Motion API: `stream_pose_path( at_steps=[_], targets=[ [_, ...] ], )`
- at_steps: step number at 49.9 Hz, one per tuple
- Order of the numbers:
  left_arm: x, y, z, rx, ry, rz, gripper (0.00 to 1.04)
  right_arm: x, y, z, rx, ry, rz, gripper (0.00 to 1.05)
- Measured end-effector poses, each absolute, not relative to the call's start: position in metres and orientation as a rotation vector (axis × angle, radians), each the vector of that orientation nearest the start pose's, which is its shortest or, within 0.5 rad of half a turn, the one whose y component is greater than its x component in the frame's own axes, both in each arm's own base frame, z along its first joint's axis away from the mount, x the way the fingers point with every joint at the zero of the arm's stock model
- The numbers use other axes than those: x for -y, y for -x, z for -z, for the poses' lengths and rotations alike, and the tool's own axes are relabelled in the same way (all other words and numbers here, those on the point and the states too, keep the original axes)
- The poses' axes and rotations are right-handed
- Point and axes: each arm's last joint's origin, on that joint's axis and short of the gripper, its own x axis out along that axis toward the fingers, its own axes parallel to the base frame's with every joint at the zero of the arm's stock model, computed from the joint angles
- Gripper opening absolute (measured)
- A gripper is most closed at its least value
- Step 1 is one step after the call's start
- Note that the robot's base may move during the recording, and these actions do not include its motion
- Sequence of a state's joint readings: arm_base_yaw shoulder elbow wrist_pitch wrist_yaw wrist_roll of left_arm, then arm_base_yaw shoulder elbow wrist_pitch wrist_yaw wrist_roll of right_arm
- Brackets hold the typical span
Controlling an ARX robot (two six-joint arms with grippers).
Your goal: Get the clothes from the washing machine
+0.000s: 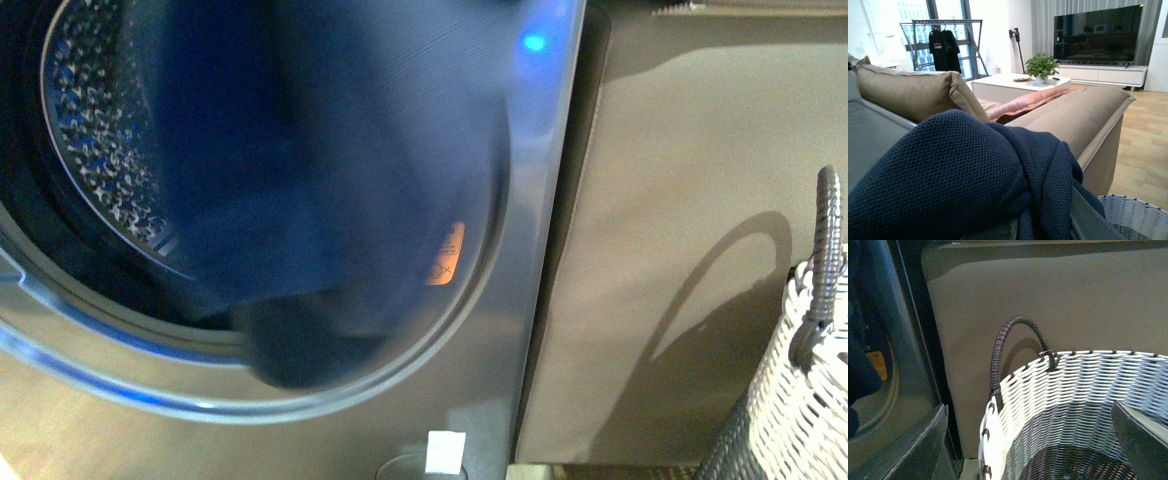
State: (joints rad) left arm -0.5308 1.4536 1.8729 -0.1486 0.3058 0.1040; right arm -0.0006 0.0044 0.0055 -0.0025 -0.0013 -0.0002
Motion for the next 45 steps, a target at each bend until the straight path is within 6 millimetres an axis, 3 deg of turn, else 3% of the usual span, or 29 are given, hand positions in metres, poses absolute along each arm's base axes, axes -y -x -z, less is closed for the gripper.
stream_pose_path(
  at_steps=[13,45],
  targets=[
    [0.160,-0.237,-0.568,0.354,-0.013,0.834,0.10,0.000,-0.098,-0.165,-0.001,0.000,0.000,0.97],
    [0.160,-0.237,-0.569,0.351,-0.005,0.835,0.10,0.000,-0.098,-0.165,-0.001,0.000,0.000,0.97]
  ],
)
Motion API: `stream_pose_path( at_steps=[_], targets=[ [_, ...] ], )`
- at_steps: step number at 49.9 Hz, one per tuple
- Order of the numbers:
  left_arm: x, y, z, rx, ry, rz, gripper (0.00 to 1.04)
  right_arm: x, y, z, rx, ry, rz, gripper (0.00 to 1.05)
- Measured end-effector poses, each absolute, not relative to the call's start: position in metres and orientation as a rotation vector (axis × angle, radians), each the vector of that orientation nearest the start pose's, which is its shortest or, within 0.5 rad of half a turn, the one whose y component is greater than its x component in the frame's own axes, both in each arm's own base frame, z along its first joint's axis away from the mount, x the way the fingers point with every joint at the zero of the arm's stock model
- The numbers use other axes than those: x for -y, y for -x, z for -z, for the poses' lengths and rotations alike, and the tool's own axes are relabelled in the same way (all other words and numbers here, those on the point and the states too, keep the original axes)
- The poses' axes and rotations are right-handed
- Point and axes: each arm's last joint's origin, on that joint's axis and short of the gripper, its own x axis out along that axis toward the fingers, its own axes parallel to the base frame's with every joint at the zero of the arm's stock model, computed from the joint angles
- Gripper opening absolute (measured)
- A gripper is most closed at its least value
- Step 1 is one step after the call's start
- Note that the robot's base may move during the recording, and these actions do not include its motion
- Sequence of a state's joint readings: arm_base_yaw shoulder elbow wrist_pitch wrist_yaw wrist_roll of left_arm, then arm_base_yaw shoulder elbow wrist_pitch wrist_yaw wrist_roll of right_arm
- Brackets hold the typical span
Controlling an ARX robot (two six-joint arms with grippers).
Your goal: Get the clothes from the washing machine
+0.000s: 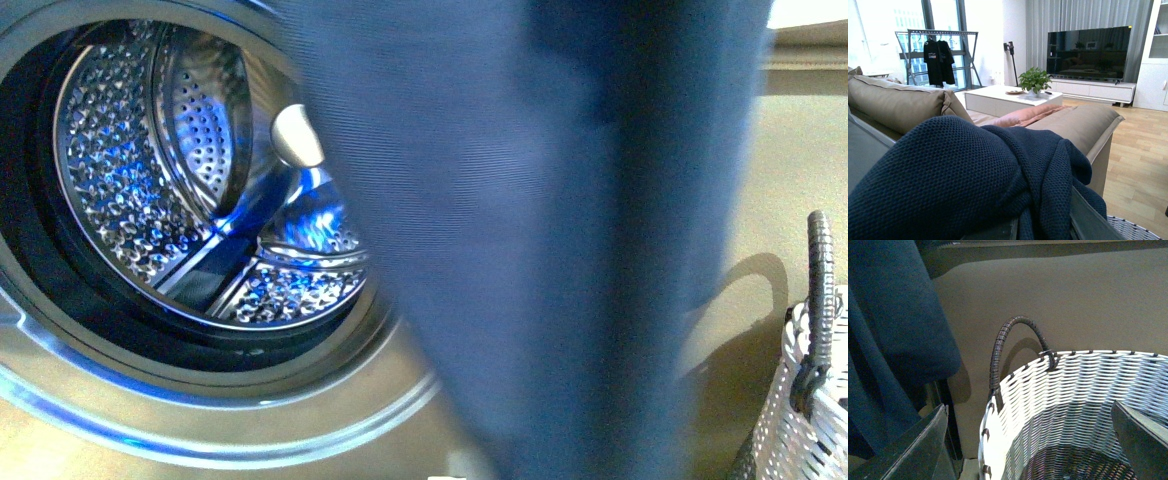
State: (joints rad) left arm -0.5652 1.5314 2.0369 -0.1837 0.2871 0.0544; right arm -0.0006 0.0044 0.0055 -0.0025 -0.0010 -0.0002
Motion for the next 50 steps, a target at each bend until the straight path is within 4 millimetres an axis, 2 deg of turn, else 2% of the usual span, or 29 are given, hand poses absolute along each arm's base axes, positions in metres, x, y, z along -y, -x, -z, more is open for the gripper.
stream_pose_path(
  at_steps=[8,14,18,26,34,44,50],
  targets=[
    [0.160,-0.237,-0.569,0.351,-0.005,0.835,0.10,0.000,-0.098,-0.165,-0.001,-0.004,-0.006,0.97],
    [0.160,-0.237,-0.569,0.351,-0.005,0.835,0.10,0.005,-0.101,-0.173,0.031,-0.177,-0.248,0.97],
    [0.160,-0.237,-0.568,0.350,-0.005,0.836,0.10,0.009,-0.105,-0.180,0.033,-0.237,-0.311,0.97],
    [0.160,-0.237,-0.568,0.349,-0.002,0.836,0.10,0.012,-0.120,-0.212,0.100,-0.222,-0.361,0.97],
    [0.160,-0.237,-0.568,0.349,-0.002,0.836,0.10,0.005,-0.146,-0.253,0.167,-0.164,-0.457,0.97],
    [0.160,-0.237,-0.568,0.349,-0.002,0.836,0.10,-0.012,-0.193,-0.306,0.226,-0.114,-0.679,0.97],
    [0.160,-0.237,-0.568,0.349,-0.002,0.836,0.10,-0.021,-0.215,-0.328,0.259,-0.088,-0.776,0.97]
  ],
)
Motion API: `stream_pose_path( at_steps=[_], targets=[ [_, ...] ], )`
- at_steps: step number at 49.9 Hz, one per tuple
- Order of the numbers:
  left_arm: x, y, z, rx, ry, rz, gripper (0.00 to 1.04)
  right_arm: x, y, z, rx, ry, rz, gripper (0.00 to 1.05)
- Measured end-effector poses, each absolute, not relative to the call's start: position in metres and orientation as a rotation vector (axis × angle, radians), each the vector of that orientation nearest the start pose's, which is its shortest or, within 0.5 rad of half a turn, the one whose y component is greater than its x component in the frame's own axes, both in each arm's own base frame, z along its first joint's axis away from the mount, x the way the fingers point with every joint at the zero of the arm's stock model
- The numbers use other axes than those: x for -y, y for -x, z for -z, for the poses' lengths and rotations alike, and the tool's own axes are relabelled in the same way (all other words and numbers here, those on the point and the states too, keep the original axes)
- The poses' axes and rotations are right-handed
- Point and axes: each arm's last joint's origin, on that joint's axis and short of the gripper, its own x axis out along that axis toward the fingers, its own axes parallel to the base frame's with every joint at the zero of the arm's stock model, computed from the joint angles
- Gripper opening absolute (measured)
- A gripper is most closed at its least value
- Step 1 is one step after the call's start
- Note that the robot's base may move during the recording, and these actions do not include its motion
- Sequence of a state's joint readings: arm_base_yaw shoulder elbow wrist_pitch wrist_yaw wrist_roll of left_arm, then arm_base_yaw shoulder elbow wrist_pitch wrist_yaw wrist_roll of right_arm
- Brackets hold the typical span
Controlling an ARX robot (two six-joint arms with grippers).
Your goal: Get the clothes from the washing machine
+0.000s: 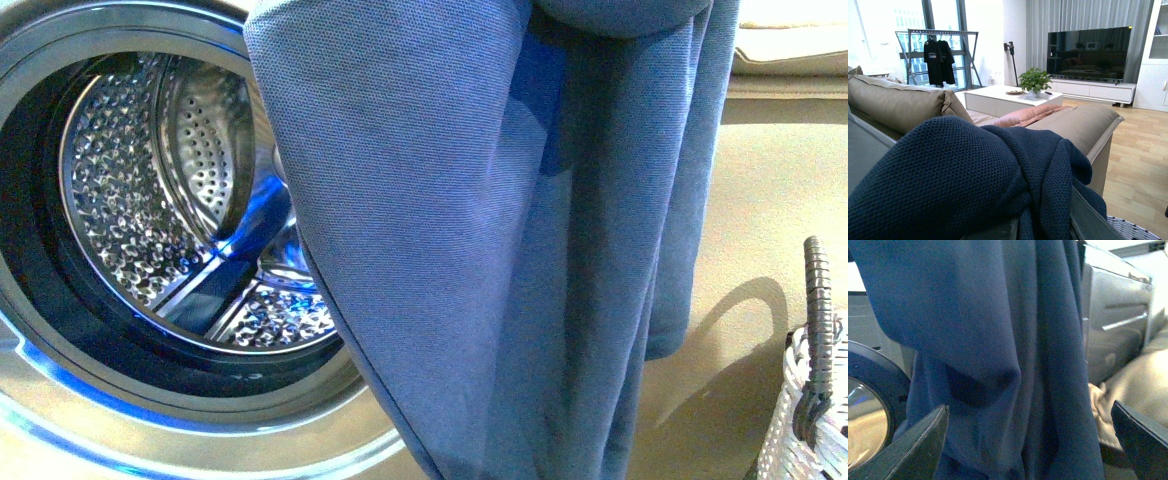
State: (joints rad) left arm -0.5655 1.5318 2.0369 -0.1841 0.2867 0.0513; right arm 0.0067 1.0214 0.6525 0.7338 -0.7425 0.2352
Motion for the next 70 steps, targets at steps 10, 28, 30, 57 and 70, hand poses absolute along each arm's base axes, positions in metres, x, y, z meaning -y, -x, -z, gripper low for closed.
stream_pose_path(
  at_steps=[10,28,30,57,70],
  targets=[
    [0.160,-0.237,-0.568,0.349,-0.002,0.836,0.10,-0.034,-0.245,-0.347,0.288,-0.036,-0.972,0.97],
    [0.160,-0.237,-0.568,0.349,-0.002,0.836,0.10,-0.040,-0.278,-0.350,0.274,-0.061,-1.040,0.97],
    [0.160,-0.237,-0.568,0.349,-0.002,0.836,0.10,-0.042,-0.281,-0.349,0.274,-0.068,-1.041,0.97],
    [0.160,-0.237,-0.569,0.349,-0.001,0.833,0.10,-0.119,-0.283,-0.357,0.311,-0.147,-1.157,0.97],
    [0.160,-0.237,-0.569,0.349,-0.001,0.832,0.10,-0.132,-0.294,-0.371,0.369,-0.202,-1.021,0.97]
  ],
)
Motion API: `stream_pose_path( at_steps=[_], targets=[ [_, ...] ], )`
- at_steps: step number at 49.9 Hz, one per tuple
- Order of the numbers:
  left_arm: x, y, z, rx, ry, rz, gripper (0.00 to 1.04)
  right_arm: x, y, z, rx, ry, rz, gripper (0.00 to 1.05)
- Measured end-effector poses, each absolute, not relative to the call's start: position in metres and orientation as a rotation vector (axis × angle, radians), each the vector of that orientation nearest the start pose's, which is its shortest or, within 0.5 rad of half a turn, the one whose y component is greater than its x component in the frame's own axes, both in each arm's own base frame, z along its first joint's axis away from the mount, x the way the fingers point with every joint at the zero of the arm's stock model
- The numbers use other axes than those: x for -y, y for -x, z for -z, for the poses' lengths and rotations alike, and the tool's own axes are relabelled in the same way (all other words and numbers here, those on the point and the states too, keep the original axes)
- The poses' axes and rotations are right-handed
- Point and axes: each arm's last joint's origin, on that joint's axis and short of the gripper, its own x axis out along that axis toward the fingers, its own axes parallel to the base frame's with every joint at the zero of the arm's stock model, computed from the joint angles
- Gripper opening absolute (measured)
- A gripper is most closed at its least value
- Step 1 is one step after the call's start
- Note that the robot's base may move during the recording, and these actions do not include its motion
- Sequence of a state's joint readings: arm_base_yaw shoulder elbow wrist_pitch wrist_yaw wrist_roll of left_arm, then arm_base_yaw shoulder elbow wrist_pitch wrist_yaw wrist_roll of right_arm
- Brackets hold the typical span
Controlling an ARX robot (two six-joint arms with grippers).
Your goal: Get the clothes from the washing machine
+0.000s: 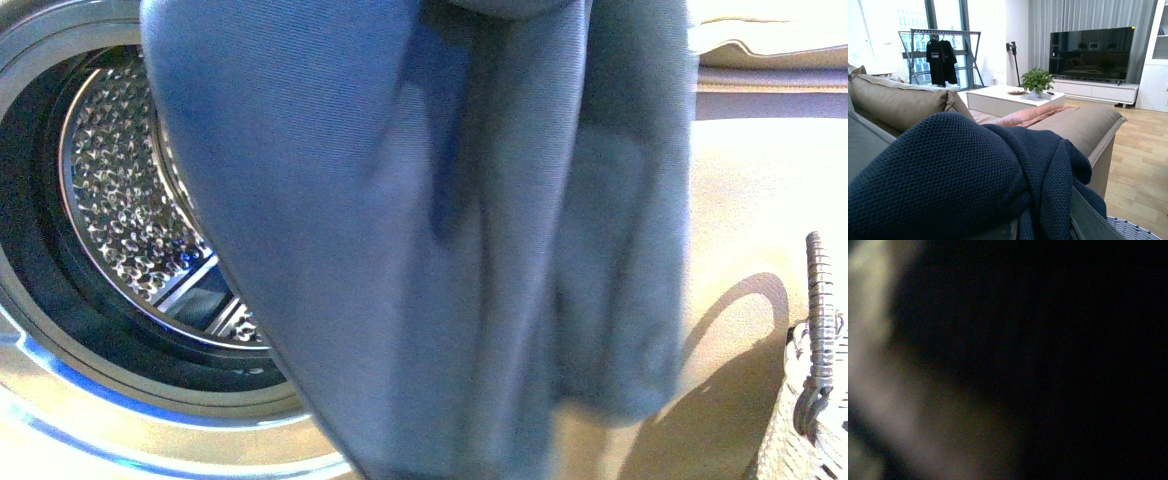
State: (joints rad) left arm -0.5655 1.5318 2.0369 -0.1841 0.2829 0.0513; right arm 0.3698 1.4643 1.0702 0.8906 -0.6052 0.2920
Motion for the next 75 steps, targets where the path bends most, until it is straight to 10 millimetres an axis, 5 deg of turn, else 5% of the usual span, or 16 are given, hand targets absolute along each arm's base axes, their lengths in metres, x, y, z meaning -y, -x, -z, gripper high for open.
stream_pose_path(
  at_steps=[18,34,38,50,63,69,75],
  targets=[
    [0.160,-0.237,-0.569,0.349,-0.001,0.829,0.10,-0.155,-0.315,-0.378,0.297,-0.294,-0.761,0.97],
    [0.160,-0.237,-0.569,0.348,0.000,0.820,0.10,-0.179,-0.313,-0.382,0.224,-0.316,-0.773,0.97],
    [0.160,-0.237,-0.569,0.348,0.000,0.820,0.10,-0.182,-0.312,-0.381,0.203,-0.315,-0.762,0.88],
    [0.159,-0.237,-0.569,0.351,0.002,0.821,0.47,-0.173,-0.314,-0.376,0.168,-0.319,-0.662,0.51],
    [0.159,-0.235,-0.571,0.358,0.002,0.829,0.82,-0.133,-0.296,-0.387,0.250,-0.337,-0.562,0.17],
    [0.159,-0.235,-0.572,0.360,0.001,0.830,1.00,-0.112,-0.279,-0.397,0.295,-0.341,-0.539,0.09],
    [0.159,-0.235,-0.572,0.362,0.001,0.833,0.98,-0.089,-0.259,-0.406,0.343,-0.334,-0.524,0.09]
  ],
)
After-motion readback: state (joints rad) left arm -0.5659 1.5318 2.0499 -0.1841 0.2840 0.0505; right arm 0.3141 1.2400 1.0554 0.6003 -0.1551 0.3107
